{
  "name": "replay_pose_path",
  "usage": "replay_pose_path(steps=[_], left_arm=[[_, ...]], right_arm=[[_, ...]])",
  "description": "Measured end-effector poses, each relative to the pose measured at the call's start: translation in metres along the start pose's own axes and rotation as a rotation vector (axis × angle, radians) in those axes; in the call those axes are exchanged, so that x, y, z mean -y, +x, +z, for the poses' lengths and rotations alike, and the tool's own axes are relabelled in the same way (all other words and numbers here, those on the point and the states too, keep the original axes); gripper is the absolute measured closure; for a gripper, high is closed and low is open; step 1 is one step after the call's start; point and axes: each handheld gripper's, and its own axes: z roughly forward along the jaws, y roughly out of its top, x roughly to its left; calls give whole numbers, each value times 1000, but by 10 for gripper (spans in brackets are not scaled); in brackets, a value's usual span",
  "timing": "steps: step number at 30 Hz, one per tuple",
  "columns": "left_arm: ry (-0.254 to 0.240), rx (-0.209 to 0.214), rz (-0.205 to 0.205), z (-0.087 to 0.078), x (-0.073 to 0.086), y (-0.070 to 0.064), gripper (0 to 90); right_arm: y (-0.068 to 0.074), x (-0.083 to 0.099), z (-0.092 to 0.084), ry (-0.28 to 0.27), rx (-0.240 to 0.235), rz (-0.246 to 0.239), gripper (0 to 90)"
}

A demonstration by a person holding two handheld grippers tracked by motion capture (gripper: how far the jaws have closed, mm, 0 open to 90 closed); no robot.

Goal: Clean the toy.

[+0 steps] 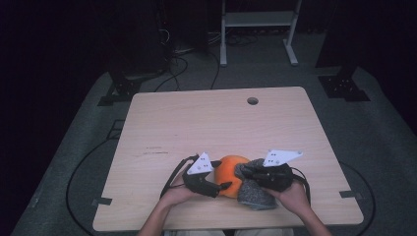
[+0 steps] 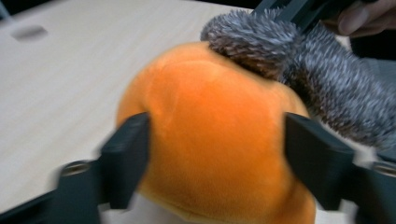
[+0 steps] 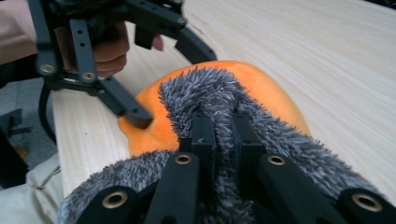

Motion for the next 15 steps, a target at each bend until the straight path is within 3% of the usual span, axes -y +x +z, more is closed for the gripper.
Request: replay_pose_path(steps=[2, 5, 7, 9, 13, 15], left_arm=[[-3, -22, 28, -1, -5, -3, 349], [3, -32, 70, -3, -9, -6, 369], [3, -37, 73, -3, -8, -6, 391], [-2, -42, 68, -3, -9, -7, 399], [11, -58, 117, -2, -12, -12, 398], [0, -49, 106, -4, -11, -10, 384]], right_arm=[[2, -4, -3, -13, 12, 0, 819], [5, -9, -6, -40, 3, -19, 819], [5, -8, -4, -25, 12, -33, 819], [3, -9, -4, -25, 16, -16, 819], [13, -13, -2, -18, 30, -59, 819], [11, -12, -3, -12, 23, -62, 819]])
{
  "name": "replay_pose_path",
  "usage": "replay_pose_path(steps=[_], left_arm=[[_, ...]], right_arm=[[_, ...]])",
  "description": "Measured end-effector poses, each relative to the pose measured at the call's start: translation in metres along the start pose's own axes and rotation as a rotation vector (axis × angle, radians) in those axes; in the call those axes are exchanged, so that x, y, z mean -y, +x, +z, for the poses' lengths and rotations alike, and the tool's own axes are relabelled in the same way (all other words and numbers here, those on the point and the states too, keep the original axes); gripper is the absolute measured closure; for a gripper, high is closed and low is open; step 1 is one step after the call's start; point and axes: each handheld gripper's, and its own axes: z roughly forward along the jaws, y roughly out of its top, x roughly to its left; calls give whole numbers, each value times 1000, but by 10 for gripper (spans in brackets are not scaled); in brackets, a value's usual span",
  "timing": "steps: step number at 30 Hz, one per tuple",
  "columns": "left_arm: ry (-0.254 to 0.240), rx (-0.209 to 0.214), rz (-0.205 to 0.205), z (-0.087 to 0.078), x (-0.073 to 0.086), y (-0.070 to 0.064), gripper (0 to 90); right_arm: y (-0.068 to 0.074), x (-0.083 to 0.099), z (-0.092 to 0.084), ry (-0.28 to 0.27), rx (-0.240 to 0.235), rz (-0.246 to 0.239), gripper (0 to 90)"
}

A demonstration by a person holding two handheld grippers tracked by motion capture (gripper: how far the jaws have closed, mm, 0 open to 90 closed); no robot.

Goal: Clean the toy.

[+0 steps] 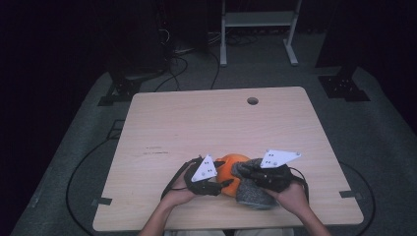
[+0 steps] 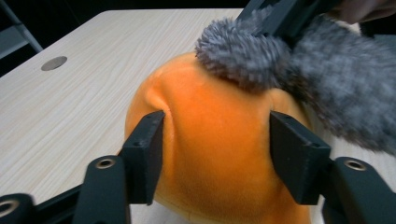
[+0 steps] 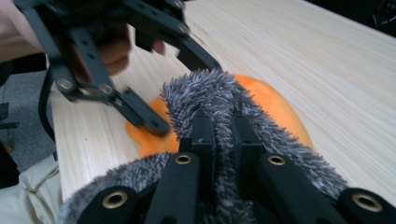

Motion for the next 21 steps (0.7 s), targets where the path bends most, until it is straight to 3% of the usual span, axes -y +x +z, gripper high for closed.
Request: replay_pose_path(steps=[2, 3, 4, 5, 9, 12, 14, 18, 20, 21], left_arm=[[-12, 16, -66, -2, 1, 6, 280], [2, -2, -88, -2, 1, 9, 189], [10, 16, -132, 1, 3, 12, 160], [10, 32, -141, 3, 5, 12, 212], [2, 23, -61, 4, 4, 3, 339], [22, 11, 1, 4, 0, -1, 357], [36, 11, 3, 4, 4, -1, 366], [54, 9, -1, 3, 8, 2, 379], [56, 14, -14, 3, 4, 3, 339], [34, 17, -44, 1, 2, 5, 253]], right_arm=[[-6, 4, -1, 24, 26, 8, 820], [-10, 8, -1, 22, 21, 37, 819], [-12, 10, -2, 15, 10, 55, 820], [-12, 9, -2, 20, 14, 49, 819], [-4, -2, -5, -1, 6, 17, 819], [5, -9, -2, -7, -13, -13, 819], [5, -7, 3, 15, -9, -30, 819], [-9, -1, -3, 20, 32, 24, 819], [-16, 6, 0, 1, -27, 100, 820], [-15, 10, 4, 6, -28, 98, 821]])
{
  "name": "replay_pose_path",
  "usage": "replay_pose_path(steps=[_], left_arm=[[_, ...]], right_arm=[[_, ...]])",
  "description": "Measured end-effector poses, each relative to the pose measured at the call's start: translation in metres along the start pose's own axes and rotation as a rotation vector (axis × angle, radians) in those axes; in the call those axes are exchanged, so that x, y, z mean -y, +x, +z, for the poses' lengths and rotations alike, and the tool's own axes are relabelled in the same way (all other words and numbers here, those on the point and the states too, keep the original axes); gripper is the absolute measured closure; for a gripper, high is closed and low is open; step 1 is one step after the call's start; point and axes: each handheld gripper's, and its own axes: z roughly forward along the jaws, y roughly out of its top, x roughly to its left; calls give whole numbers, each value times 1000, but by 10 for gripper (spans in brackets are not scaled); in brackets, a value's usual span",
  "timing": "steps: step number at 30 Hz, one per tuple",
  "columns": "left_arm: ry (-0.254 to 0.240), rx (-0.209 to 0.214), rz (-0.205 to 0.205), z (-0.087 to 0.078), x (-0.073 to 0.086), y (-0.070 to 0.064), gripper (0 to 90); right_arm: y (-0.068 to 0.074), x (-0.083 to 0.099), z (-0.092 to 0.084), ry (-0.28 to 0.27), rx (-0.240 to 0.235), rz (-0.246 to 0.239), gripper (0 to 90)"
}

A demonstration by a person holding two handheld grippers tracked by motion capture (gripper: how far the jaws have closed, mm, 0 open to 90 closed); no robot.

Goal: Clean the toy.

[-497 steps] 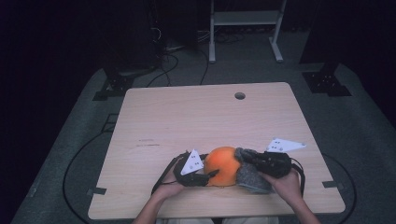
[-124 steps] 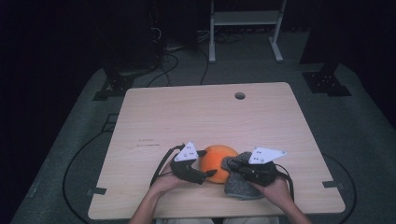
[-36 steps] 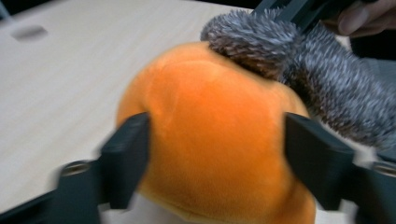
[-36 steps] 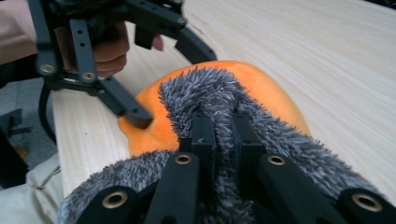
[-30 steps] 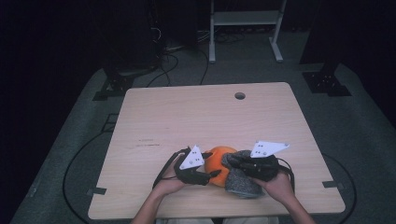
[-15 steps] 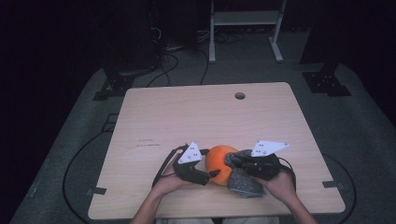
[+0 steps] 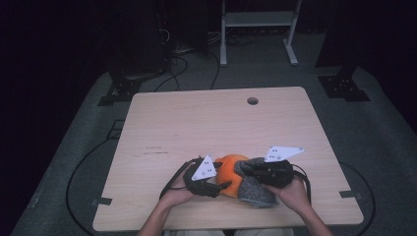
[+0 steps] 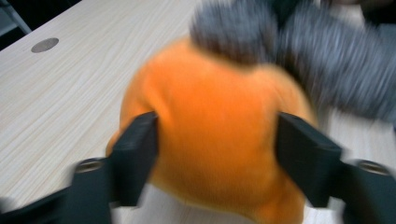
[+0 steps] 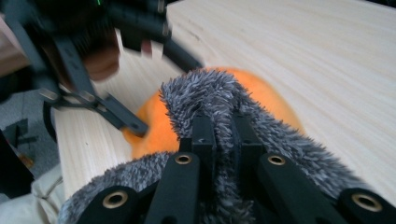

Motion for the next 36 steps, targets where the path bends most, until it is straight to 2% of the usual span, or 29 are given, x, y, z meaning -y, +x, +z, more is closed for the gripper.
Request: replay_pose_path(steps=[2, 4, 6, 8, 10, 12, 13, 14, 16, 18, 19, 20, 22, 23, 26, 28, 29, 31, 32, 33, 35, 36], left_arm=[[-33, 7, -34, -1, -3, 2, 205], [20, -12, 12, 3, -1, 0, 235], [15, -2, 1, 5, 5, 0, 261], [27, -7, -6, 4, 9, 2, 282], [47, -9, -7, 3, 15, 4, 311], [45, 2, -19, 2, 17, 7, 317], [50, 3, -19, 2, 16, 7, 318], [45, 10, -29, 2, 15, 7, 315], [18, 32, -76, -1, 14, 11, 251], [-19, 23, -118, -2, 12, 15, 139], [-22, 20, -133, -1, 11, 16, 132], [-3, 21, -119, 1, 12, 15, 148], [13, 8, -78, 5, 14, 8, 257], [31, 2, -64, 6, 14, 6, 284], [45, 3, -42, 6, 14, 3, 316], [47, 9, -37, 5, 13, 2, 316], [43, 25, -34, 3, 12, 2, 309], [18, 51, -58, -1, 9, 6, 217], [-12, 53, -102, -2, 7, 9, 170], [-26, 33, -125, -1, 6, 11, 126], [27, 19, -113, 7, 6, 10, 74], [37, 34, -121, 10, 7, 9, 84]], right_arm=[[3, 0, 4, 6, -17, -7, 821], [11, -1, 8, 12, -10, -46, 820], [12, -1, 7, 25, -6, -66, 821], [9, 1, 3, 34, 3, -61, 821], [2, 7, -3, 55, 37, -52, 821], [-6, 11, -6, 53, 38, 1, 821], [-6, 11, -6, 46, 36, 3, 820], [-4, 10, -5, 42, 35, -6, 820], [0, 9, -1, 51, 38, -32, 821], [0, 11, 0, 49, 22, -31, 820], [-1, 11, 0, 55, 9, -26, 820], [-3, 12, -1, 58, -1, -22, 820], [-8, 11, -6, 70, -13, -5, 819], [-9, 10, -8, 61, -8, -1, 819], [-8, 5, -13, 7, 25, -7, 818], [-7, 2, -9, 3, 32, -15, 818], [-6, 3, -6, 12, 25, -16, 819], [-2, 7, 0, 38, 16, -32, 819], [-2, 8, 0, 42, 11, -28, 819], [-2, 10, -1, 46, -7, -18, 819], [0, 13, 0, 52, -40, -13, 821], [2, 15, 0, 53, -34, -19, 821]])
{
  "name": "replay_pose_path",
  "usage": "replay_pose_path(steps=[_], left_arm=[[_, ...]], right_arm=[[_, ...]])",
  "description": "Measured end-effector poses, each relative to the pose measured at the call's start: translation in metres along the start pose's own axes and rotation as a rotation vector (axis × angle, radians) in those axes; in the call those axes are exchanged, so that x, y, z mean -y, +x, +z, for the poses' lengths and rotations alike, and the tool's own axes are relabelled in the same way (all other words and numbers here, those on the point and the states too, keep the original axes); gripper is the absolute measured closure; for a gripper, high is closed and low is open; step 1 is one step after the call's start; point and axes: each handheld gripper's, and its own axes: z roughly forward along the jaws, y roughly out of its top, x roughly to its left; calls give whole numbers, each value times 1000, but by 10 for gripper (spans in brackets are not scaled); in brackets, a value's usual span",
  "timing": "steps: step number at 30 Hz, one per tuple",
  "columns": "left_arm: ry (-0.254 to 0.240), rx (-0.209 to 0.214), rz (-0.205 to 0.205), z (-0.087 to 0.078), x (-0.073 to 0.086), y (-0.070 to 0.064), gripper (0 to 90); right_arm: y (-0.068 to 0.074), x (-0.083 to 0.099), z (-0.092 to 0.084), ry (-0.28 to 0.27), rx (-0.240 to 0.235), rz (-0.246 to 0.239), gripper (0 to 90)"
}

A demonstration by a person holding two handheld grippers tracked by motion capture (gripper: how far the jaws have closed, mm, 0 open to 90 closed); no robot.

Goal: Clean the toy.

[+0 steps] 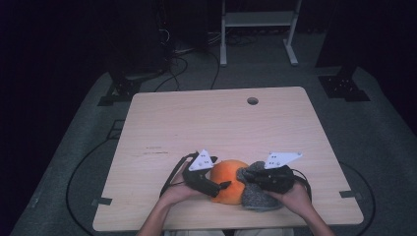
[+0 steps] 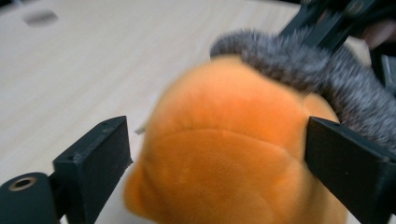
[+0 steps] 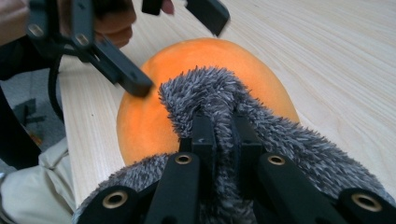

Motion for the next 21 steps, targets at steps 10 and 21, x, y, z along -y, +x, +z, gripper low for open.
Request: replay_pose_path(steps=[10, 21], left_arm=[[-77, -210, 279, 0, -6, -20, 382], [-65, -139, 63, -4, 2, -2, 287]], right_arm=[[1, -11, -11, -101, 70, -18, 821], [-4, 3, 5, -61, 54, 9, 821]])
